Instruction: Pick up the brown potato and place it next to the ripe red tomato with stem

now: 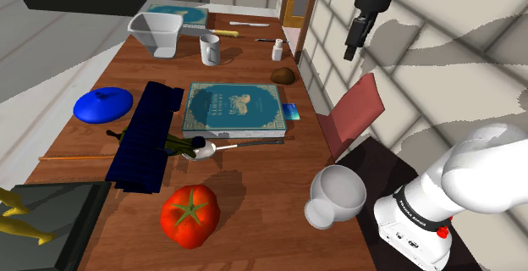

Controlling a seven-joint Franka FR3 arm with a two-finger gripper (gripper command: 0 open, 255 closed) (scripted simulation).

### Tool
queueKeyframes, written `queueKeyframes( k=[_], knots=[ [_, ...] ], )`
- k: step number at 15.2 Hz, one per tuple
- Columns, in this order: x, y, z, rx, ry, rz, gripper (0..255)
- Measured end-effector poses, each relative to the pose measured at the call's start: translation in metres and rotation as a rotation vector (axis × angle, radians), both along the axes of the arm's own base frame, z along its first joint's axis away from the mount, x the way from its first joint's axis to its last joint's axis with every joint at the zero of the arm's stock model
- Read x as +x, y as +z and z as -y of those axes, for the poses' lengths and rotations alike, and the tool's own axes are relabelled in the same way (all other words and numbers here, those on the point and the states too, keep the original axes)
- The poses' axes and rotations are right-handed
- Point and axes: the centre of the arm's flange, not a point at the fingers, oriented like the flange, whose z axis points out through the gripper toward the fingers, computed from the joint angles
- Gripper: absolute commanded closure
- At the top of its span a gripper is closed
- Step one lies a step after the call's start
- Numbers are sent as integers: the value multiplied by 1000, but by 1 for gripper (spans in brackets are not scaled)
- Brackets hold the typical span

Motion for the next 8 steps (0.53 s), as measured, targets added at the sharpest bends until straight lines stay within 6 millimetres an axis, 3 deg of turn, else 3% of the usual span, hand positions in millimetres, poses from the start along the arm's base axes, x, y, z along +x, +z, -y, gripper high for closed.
queueKeyframes(
  k=[8],
  knots=[
    [92,-62,2,-45,170,-53,0]
  ],
)
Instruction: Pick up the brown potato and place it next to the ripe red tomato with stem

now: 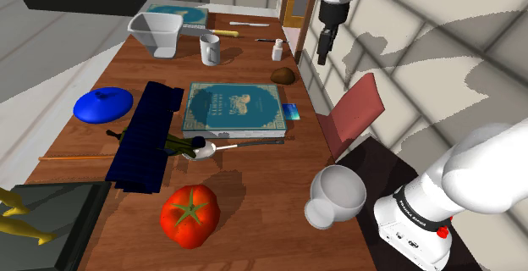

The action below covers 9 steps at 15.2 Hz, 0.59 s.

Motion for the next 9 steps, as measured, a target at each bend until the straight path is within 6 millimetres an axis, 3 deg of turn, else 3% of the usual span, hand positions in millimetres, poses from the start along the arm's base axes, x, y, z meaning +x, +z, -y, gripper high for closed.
queueKeyframes(
  k=[9],
  knots=[
    [102,-71,-12,-50,192,-58,0]
  ],
)
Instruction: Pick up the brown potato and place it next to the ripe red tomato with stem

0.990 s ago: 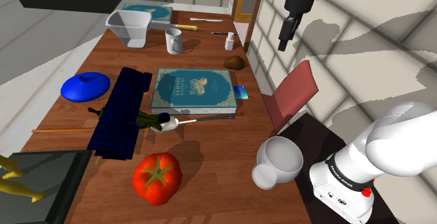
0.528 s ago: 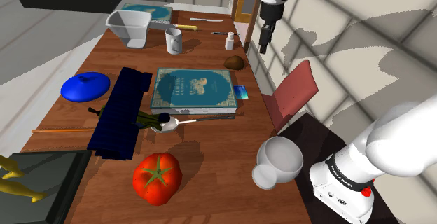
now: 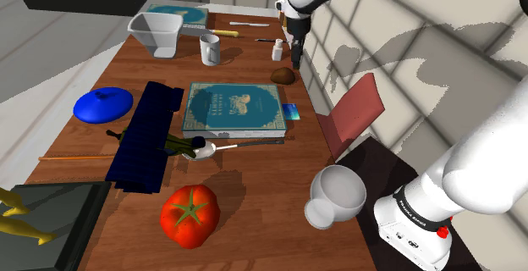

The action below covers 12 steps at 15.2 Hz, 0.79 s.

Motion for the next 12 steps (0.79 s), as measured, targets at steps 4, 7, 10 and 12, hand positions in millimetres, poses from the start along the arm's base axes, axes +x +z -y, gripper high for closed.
queueKeyframes(
  k=[4,7,10,12],
  knots=[
    [43,-36,-11,-22,85,-27,0],
    [71,-63,-22,-38,147,-46,0],
    [78,-80,-22,-43,165,-52,0],
    [77,-91,-19,-43,167,-53,0]
  ],
)
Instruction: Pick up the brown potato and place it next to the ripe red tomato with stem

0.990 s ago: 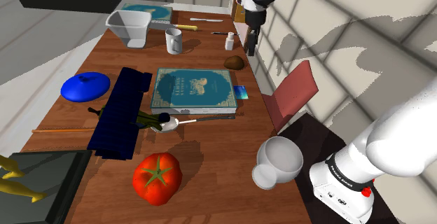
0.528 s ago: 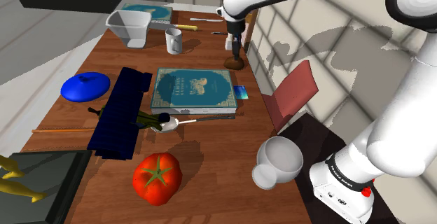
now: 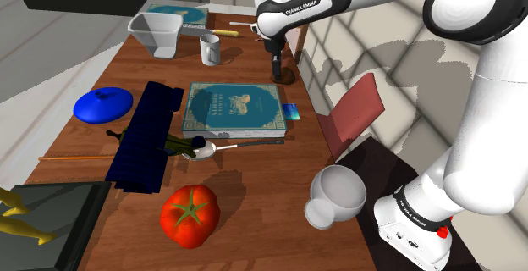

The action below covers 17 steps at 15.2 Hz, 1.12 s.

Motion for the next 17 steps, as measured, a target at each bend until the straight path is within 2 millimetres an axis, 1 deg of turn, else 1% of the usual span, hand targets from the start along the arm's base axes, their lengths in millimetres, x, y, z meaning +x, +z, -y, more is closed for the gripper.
queueKeyframes(
  k=[3,9,10,17],
  knots=[
    [-2,-15,3,0,1,0,0],
    [-2,-19,4,0,1,0,0],
    [-2,-19,4,0,1,0,255],
    [-2,-18,4,0,1,1,255]
  ],
)
